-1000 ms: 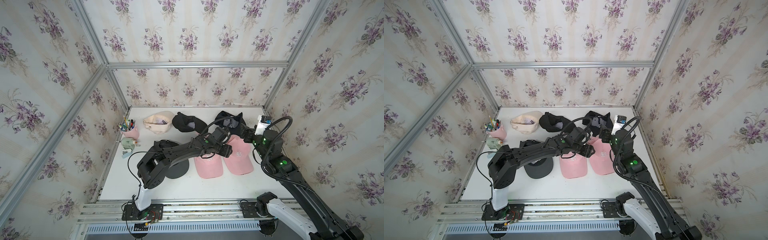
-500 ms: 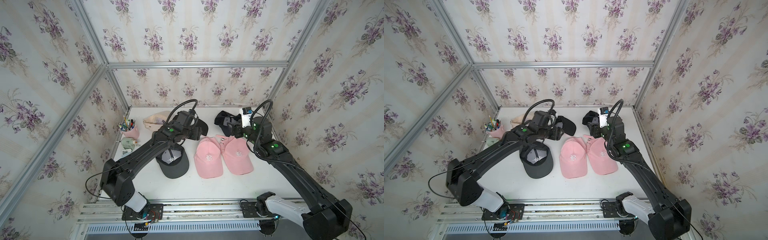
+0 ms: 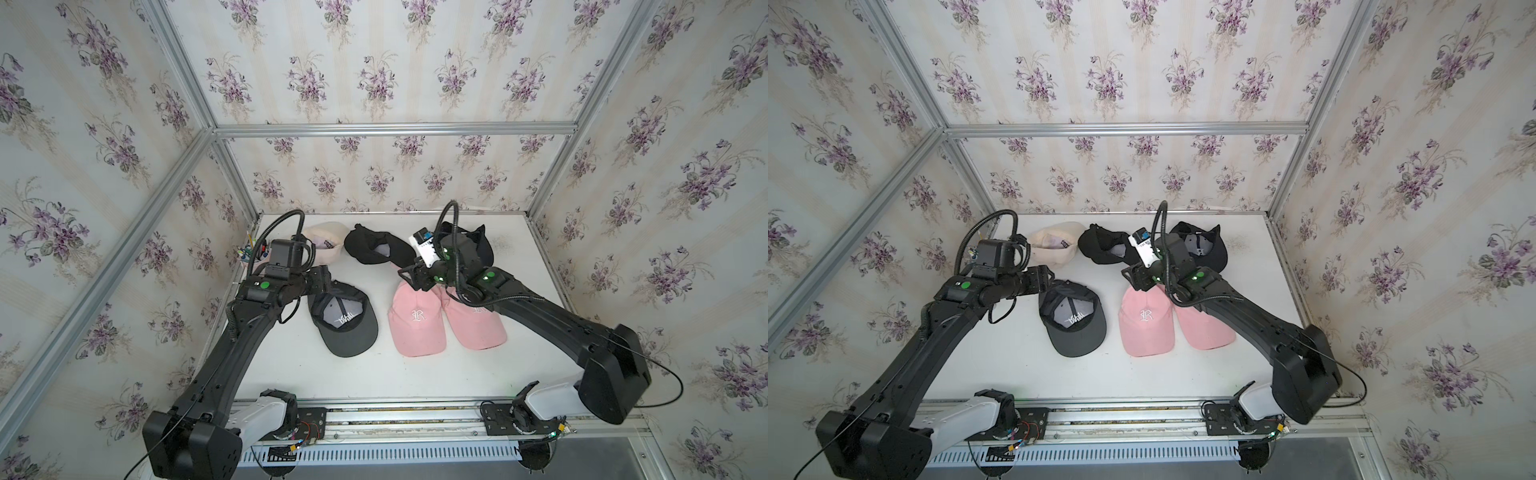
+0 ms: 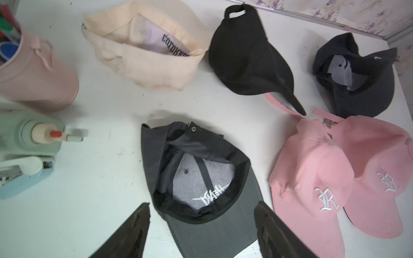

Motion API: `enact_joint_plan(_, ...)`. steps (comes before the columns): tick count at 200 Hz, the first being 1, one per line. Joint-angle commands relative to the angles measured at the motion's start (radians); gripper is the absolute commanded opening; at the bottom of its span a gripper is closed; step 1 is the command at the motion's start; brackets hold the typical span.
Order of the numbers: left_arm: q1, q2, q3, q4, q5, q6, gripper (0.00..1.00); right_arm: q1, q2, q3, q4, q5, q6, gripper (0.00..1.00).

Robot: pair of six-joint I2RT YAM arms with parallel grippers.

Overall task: Open the adjustable buckle of the baseball cap
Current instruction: Pick up the baseball cap from the center of the board.

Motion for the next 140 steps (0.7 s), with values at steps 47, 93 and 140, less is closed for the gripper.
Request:
enact_joint_plan(47,0.120,-0.088,-0.069,-0.077,0.131,0.010,0.75,0.184,0.328,0.176,0.037,0.052,-0.102,0.72)
enact_joint_plan(93,0.122,-0.135,-0.073,-0.104,0.120,0.016,0.75,0.228,0.526,0.287,0.059,0.057,-0.099,0.74)
enact_joint_plan(140,0.121,-0.148,-0.077,-0.113,0.114,0.028,0.76,0.239,0.641,0.367,0.044,0.046,-0.112,0.75)
